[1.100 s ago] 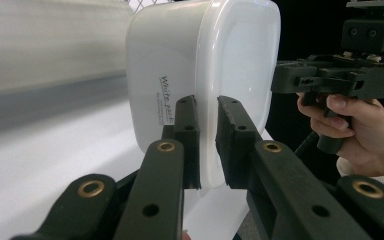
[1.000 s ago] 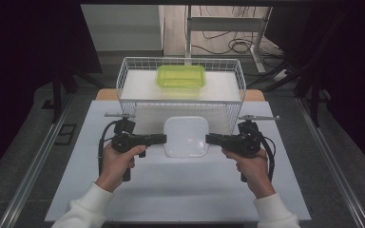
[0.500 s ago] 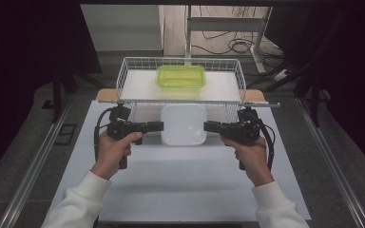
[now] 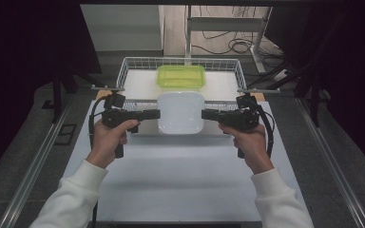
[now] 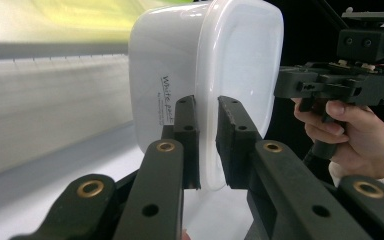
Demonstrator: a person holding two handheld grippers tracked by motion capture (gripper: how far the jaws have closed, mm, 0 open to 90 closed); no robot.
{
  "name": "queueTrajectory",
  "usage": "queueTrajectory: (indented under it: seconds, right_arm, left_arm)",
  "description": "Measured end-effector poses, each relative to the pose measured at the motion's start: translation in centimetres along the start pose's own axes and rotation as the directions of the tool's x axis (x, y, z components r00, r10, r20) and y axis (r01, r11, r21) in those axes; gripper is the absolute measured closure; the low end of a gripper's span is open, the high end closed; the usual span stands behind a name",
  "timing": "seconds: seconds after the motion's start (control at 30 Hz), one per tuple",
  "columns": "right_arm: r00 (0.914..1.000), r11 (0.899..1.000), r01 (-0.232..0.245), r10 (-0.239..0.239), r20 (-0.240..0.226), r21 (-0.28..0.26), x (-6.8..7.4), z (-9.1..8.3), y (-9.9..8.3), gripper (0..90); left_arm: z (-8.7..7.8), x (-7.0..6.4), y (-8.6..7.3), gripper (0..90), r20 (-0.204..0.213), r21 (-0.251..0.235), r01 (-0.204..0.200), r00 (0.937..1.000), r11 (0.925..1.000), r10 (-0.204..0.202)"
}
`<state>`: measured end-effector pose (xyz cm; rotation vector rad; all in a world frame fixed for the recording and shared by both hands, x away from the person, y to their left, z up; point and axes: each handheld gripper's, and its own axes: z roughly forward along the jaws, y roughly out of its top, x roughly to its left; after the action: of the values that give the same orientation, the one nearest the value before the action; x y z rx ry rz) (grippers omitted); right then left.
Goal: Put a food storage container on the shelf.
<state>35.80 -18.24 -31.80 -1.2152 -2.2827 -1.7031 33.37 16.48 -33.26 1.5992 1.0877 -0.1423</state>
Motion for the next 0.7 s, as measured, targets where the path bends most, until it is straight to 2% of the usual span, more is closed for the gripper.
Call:
queueTrajectory:
  seconds: [0.23,0.7]
  right_arm:
    - [1.0,1.0,0.002,-0.002,-0.006,-0.01,0.3,-0.2,1.3,77.3]
    - [0.9999,0.999,-0.003,0.003,-0.015,-0.034,-0.2,0.0,3.5,77.4]
  left_arm:
    - [-0.3,-0.3,1.3,80.4,-0.004,-0.009,-0.008,1.0,0.9999,0.008]
    - [-0.5,-0.4,4.0,80.5,0.004,-0.024,-0.017,0.9999,0.9996,0.017]
